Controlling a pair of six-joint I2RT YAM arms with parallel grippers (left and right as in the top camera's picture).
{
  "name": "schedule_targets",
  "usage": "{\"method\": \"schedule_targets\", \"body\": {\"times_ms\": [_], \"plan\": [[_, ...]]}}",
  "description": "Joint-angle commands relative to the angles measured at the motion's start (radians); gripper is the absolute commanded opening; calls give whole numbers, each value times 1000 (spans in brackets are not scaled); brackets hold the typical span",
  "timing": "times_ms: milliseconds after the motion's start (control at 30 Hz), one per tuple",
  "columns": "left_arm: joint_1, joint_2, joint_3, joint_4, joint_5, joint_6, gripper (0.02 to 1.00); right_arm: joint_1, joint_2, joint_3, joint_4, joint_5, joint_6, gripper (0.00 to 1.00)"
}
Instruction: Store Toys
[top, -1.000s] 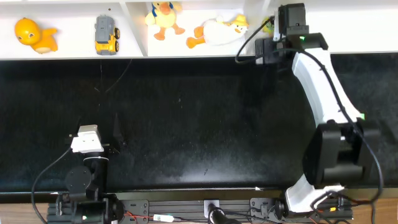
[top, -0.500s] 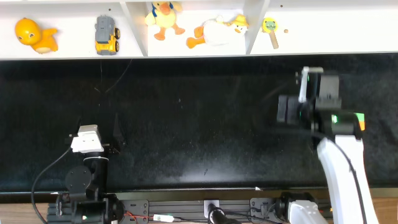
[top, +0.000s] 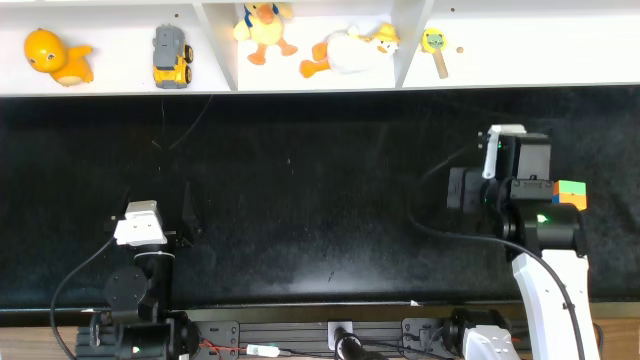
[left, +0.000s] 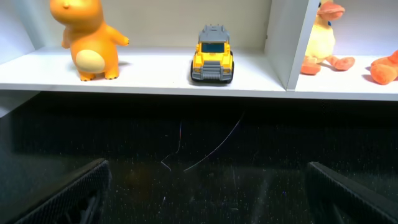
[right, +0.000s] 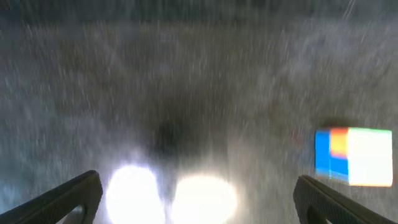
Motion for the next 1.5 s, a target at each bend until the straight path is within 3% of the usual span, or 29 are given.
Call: {"method": "schedule_targets", "body": {"times_ms": [33, 200, 300, 367, 467, 600, 667, 867, 1200, 1500], "plan": [[3, -10, -1, -4, -5, -19, 998, -40, -3, -3, 27, 61, -51, 996], [3, -10, -1, -4, -5, -19, 998, -289, -2, -3, 57, -78, -325, 993], [3, -10, -1, -4, -5, -19, 998, -531, 14, -3, 100, -231, -469, 998], [3, -10, -1, -4, -5, -19, 998, -626, 30, -3, 109, -314, -562, 998], [3, -10, -1, -4, -5, -19, 998, -748, 74, -3, 119, -426, -593, 996], [3, -10, -1, -4, -5, -19, 996, -829, 167, -3, 150, -423, -657, 998], [3, -10, -1, -4, -5, -19, 998, -859, 248, -3, 168, -424, -756, 976], [3, -10, -1, -4, -5, -19, 998, -872, 364, -3, 256, -427, -888, 972], [3, -10, -1, -4, -5, -19, 998, -872, 466, -7, 293, -444, -846, 945], [3, -10, -1, -4, -5, -19, 998, -871, 472, -99, 427, -454, -704, 928]]}}
